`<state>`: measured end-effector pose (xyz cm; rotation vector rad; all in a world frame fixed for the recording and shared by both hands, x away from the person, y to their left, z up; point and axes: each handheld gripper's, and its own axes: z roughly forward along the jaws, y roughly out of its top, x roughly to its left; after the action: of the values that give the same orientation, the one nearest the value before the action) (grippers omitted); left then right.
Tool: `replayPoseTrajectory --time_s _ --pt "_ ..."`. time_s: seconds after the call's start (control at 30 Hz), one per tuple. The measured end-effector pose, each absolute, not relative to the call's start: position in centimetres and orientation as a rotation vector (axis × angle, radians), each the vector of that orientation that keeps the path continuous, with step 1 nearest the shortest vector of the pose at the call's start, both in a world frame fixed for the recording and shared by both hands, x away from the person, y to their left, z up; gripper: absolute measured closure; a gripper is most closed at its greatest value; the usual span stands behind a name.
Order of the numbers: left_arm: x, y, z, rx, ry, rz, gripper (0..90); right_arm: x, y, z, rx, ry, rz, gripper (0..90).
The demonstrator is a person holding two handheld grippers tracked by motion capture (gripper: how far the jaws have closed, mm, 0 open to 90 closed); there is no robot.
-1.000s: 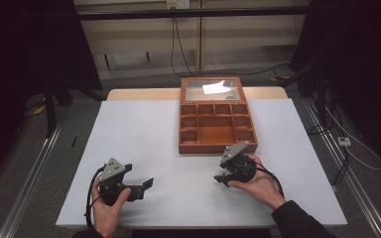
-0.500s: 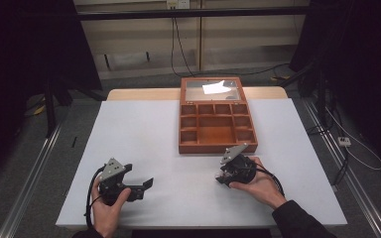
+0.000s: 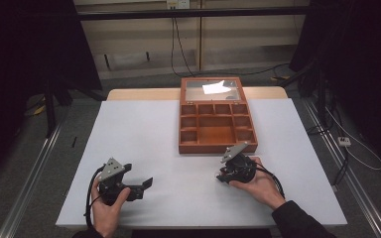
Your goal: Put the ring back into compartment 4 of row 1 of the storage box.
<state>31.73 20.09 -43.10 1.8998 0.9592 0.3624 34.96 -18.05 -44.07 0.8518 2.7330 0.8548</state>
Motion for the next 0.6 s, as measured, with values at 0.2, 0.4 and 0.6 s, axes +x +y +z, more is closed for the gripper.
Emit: replayPoseTrajectory --time_s 0.2,0.4,0.6 --pt "31.72 20.14 -43.08 1.893 0.965 0.360 5.7 34.93 -18.04 -44.04 0.854 2.723 0.847 71.1" --pt "31.77 20.15 -43.11 1.899 0.960 0.358 5.7 34.84 -18.03 -44.05 0.855 2.714 0.851 71.7" --pt "31.77 20.15 -43.12 1.899 0.961 0.356 5.7 34.73 -18.11 -44.13 0.867 2.699 0.874 71.7"
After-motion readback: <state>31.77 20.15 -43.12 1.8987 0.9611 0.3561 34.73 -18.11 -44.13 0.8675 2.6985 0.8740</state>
